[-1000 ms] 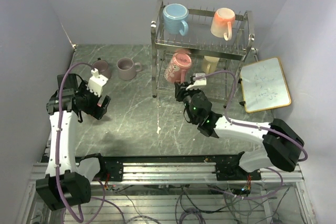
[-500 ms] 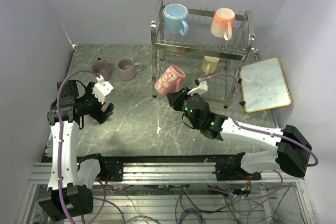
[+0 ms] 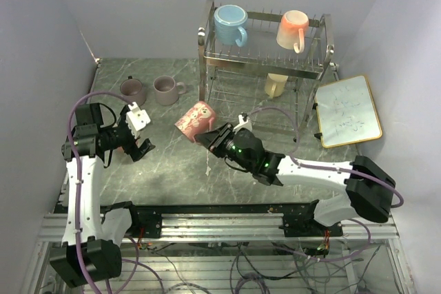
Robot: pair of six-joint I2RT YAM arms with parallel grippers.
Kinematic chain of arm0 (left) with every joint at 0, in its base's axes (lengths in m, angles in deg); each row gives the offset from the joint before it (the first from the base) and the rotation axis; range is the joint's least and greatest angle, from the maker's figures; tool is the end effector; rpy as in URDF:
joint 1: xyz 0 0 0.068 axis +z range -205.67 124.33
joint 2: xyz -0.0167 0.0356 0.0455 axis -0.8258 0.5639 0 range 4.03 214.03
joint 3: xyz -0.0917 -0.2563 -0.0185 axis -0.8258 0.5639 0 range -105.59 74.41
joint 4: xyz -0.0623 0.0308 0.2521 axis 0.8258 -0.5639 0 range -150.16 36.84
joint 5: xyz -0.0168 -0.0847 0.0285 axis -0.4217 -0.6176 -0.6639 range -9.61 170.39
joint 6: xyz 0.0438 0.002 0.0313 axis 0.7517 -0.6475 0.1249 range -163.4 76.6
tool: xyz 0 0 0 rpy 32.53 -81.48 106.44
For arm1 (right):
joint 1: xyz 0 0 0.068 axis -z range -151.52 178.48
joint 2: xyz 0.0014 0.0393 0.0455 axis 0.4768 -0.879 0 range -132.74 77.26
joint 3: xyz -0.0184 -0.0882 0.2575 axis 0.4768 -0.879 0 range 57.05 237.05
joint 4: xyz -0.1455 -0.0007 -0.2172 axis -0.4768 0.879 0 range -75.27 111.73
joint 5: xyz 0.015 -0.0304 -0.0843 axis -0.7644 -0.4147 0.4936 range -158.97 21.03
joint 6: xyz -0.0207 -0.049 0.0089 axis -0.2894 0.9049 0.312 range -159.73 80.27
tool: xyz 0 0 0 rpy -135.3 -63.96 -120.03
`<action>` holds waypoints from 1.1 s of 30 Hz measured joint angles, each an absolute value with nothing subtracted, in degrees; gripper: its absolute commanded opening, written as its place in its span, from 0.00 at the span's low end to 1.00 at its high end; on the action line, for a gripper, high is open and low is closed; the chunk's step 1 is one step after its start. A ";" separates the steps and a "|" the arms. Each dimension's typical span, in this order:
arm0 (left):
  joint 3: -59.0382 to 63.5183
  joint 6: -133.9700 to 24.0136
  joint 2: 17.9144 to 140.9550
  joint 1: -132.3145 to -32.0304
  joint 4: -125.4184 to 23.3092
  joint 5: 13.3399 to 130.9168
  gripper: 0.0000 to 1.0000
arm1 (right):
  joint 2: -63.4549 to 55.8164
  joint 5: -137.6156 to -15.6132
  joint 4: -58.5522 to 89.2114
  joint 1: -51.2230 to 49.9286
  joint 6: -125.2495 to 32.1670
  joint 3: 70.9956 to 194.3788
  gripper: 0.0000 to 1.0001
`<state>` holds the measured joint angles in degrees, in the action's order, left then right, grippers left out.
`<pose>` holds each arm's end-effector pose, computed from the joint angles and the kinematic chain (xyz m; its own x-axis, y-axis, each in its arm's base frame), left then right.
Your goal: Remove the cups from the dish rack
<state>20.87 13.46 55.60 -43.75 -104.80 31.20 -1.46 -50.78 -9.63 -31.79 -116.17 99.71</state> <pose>0.1638 0.0071 0.3146 -0.1196 0.5341 -0.8369 0.8128 0.5368 0.2264 0.1620 0.2612 0.2548 -0.6781 0.6749 -0.2912 -0.0601 0.3439 0.9371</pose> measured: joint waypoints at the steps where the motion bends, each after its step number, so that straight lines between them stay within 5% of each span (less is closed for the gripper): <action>1: 20.61 14.07 56.28 -43.75 -105.01 30.79 0.98 | -2.51 -51.54 -10.72 -32.27 -117.42 99.71 0.00; 20: 19.32 25.46 58.29 -43.75 -113.19 29.98 0.98 | -6.16 -59.17 -26.06 -33.85 -131.58 95.66 0.00; 33: 17.85 19.98 56.65 -43.75 -109.56 25.06 0.85 | -12.69 -65.01 -32.88 -33.47 -140.41 95.34 0.00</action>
<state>17.85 19.98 56.65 -43.75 -109.56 25.06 -12.69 -65.01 -32.88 -33.47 -140.41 95.34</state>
